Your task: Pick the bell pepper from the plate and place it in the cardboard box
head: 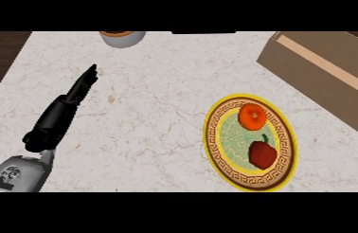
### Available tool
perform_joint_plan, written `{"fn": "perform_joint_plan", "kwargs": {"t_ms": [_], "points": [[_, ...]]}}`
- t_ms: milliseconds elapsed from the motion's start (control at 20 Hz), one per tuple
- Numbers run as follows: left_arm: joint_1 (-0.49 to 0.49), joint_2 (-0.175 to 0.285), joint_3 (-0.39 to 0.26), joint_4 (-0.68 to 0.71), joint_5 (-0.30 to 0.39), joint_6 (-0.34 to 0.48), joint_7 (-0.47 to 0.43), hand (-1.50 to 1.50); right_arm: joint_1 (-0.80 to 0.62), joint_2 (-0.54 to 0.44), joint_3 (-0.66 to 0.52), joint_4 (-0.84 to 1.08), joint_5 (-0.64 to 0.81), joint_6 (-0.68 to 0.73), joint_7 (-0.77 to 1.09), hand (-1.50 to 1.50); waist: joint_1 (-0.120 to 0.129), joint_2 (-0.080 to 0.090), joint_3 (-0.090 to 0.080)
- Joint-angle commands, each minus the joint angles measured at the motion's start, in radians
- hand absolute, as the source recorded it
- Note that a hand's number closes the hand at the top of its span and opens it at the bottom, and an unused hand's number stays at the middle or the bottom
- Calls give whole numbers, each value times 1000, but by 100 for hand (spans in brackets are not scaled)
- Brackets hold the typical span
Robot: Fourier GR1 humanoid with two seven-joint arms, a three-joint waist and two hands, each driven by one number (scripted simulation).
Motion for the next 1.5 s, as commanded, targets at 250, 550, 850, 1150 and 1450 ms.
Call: {"fn": "perform_joint_plan", "kwargs": {"t_ms": [250, 550, 850, 1150, 1450], "points": [[-54, -11, -8, 8, -4, -53, 3, 0, -225, -78, 237, -72, 3, 345, 480, -150, 66, 15, 1], [-78, -8, 17, 50, 6, -81, -4, 0, -412, 4, 348, -74, -81, 486, 752, -150, 65, 13, -1], [-90, -26, 17, 38, 4, -81, 19, 0, -537, 143, 462, 66, -57, 476, 845, -150, 69, 11, 0], [-68, -34, 22, 39, -11, -75, 19, 0, -622, 249, 519, 181, -10, 483, 877, -150, 53, 5, 1], [-42, -44, 21, 76, -46, -68, -32, 0, -670, 308, 559, 314, 81, 481, 876, -150, 43, 6, 2]]}}
